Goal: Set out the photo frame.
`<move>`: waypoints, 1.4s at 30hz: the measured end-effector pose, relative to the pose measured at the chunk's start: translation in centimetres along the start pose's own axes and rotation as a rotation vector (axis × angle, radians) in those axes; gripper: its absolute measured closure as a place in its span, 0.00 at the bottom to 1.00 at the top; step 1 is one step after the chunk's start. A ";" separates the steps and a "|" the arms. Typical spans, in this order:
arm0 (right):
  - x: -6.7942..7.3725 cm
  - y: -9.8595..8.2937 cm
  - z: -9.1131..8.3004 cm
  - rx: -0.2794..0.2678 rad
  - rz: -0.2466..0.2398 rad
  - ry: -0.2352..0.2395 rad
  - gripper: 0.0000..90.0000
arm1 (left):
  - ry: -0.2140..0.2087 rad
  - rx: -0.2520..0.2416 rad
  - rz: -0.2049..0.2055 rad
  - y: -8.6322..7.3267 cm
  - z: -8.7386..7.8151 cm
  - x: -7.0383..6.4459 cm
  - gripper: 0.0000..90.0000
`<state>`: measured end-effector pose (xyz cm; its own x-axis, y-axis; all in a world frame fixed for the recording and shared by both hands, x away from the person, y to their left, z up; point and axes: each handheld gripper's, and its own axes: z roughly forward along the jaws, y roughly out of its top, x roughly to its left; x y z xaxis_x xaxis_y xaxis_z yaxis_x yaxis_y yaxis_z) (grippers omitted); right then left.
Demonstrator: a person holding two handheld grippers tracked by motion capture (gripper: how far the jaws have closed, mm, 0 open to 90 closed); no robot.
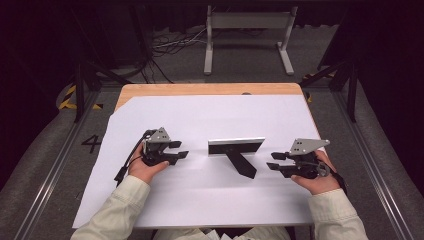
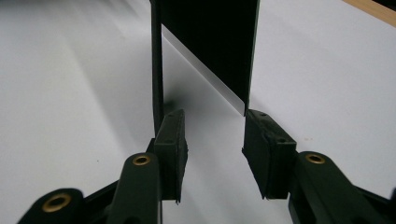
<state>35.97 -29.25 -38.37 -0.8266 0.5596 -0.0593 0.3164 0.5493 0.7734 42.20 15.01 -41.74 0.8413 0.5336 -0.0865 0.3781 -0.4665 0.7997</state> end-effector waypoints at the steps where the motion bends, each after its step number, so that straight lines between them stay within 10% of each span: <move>1: 0.0 0.0 0.0 -0.002 0.000 0.000 0.66 | -0.012 -0.013 -0.014 0.1 0.0 0.0 0.57; 26: 0.1 0.4 -0.6 -0.018 -0.005 0.021 0.78 | 0.001 -0.053 -0.023 2.6 4.5 0.2 1.00; 42: 0.2 0.7 -1.2 -0.032 -0.017 0.007 0.80 | -0.076 -0.012 0.002 2.4 7.0 -0.8 1.00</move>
<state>35.52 -29.48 -37.11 -0.8354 0.5454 -0.0683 0.2869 0.5386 0.7922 45.18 8.54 -43.94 0.8689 0.4776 -0.1297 0.3725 -0.4585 0.8069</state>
